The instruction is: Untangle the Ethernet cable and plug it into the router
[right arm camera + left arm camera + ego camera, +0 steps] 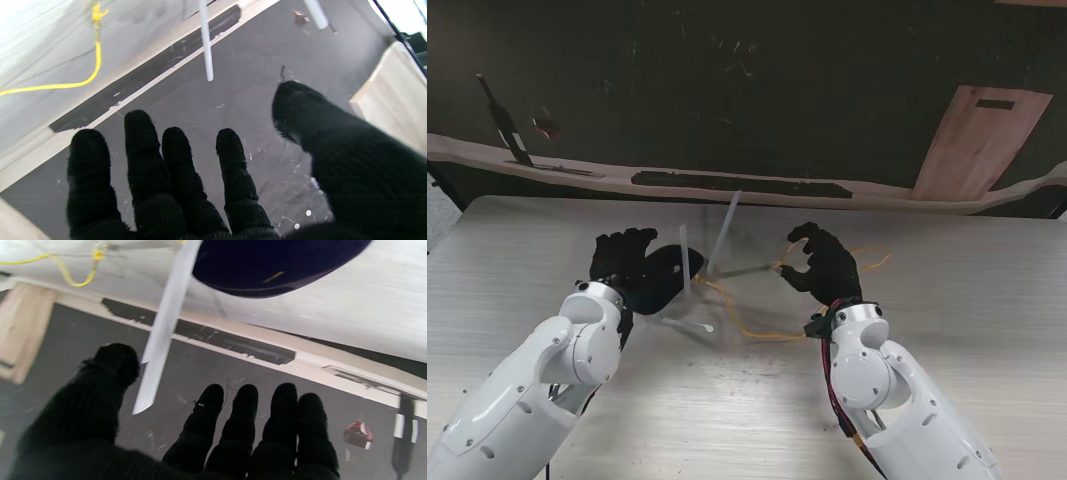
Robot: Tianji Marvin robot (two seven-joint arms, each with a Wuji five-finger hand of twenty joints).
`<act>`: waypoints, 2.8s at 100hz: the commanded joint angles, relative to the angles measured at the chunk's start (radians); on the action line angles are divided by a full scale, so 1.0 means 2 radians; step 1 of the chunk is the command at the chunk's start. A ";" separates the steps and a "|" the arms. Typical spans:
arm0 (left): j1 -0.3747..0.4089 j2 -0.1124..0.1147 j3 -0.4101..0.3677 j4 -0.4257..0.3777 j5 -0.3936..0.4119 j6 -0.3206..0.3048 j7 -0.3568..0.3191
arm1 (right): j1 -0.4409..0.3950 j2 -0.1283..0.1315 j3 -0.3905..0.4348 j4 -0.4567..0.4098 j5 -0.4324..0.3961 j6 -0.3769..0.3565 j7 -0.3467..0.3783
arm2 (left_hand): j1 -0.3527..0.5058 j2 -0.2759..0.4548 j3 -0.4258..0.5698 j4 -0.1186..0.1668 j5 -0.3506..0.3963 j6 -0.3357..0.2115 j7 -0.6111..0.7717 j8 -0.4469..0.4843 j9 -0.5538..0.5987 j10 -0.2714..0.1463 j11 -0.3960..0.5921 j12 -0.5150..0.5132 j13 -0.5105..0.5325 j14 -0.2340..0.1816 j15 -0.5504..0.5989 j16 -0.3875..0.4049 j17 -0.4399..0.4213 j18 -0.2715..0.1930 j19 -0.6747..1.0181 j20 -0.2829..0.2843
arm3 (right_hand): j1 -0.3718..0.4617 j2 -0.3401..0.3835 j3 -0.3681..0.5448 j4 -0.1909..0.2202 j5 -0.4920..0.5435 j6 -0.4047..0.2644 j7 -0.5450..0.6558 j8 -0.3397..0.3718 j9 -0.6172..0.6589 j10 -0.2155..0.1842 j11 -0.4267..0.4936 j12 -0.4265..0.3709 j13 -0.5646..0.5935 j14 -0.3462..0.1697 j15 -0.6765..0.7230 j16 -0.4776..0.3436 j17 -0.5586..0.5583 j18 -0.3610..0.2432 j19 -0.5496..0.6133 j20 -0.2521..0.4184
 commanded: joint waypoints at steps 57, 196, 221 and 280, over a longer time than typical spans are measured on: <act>0.085 -0.030 -0.067 0.012 -0.111 -0.244 0.151 | -0.047 0.027 0.056 -0.026 0.038 -0.147 0.091 | 0.214 -0.051 0.071 -0.043 0.117 -0.108 0.306 0.080 0.269 -0.074 0.080 0.113 0.248 -0.008 0.143 0.075 0.195 0.043 0.171 0.090 | 0.149 -0.069 0.047 -0.094 0.161 -0.075 0.124 -0.065 0.151 -0.053 0.034 -0.009 0.150 -0.046 0.062 0.005 0.112 -0.028 0.059 0.047; 0.136 -0.002 -0.142 -0.009 -0.248 -0.426 -0.028 | -0.076 0.033 0.075 -0.063 0.081 -0.193 0.128 | -0.009 -0.041 -0.004 -0.033 -0.017 -0.048 -0.106 -0.040 -0.052 -0.025 -0.098 -0.049 -0.022 -0.029 -0.125 -0.042 -0.002 -0.016 -0.160 -0.064 | -0.153 -0.107 0.041 -0.058 -0.054 -0.006 -0.040 -0.021 -0.041 -0.049 -0.072 -0.026 -0.027 -0.051 -0.148 -0.051 -0.002 -0.048 -0.289 0.046; 0.122 -0.015 -0.123 0.010 -0.223 -0.460 0.037 | -0.077 0.033 0.075 -0.065 0.086 -0.199 0.132 | -0.016 -0.051 0.017 -0.033 -0.015 -0.048 -0.104 -0.035 -0.048 -0.028 -0.086 -0.040 -0.013 -0.031 -0.114 -0.034 0.004 -0.013 -0.150 -0.057 | -0.153 -0.107 0.041 -0.058 -0.054 -0.005 -0.040 -0.021 -0.040 -0.049 -0.072 -0.026 -0.026 -0.051 -0.147 -0.052 -0.002 -0.046 -0.292 0.049; 0.081 -0.016 -0.062 0.021 -0.208 -0.412 0.041 | -0.079 0.036 0.074 -0.065 0.090 -0.222 0.143 | -0.017 -0.038 0.014 -0.031 -0.031 -0.045 -0.095 -0.036 -0.074 -0.026 -0.079 -0.040 -0.026 -0.034 -0.110 -0.035 -0.004 -0.016 -0.146 -0.057 | -0.155 -0.107 0.043 -0.058 -0.054 -0.004 -0.040 -0.020 -0.039 -0.050 -0.072 -0.025 -0.024 -0.053 -0.147 -0.053 0.001 -0.048 -0.295 0.056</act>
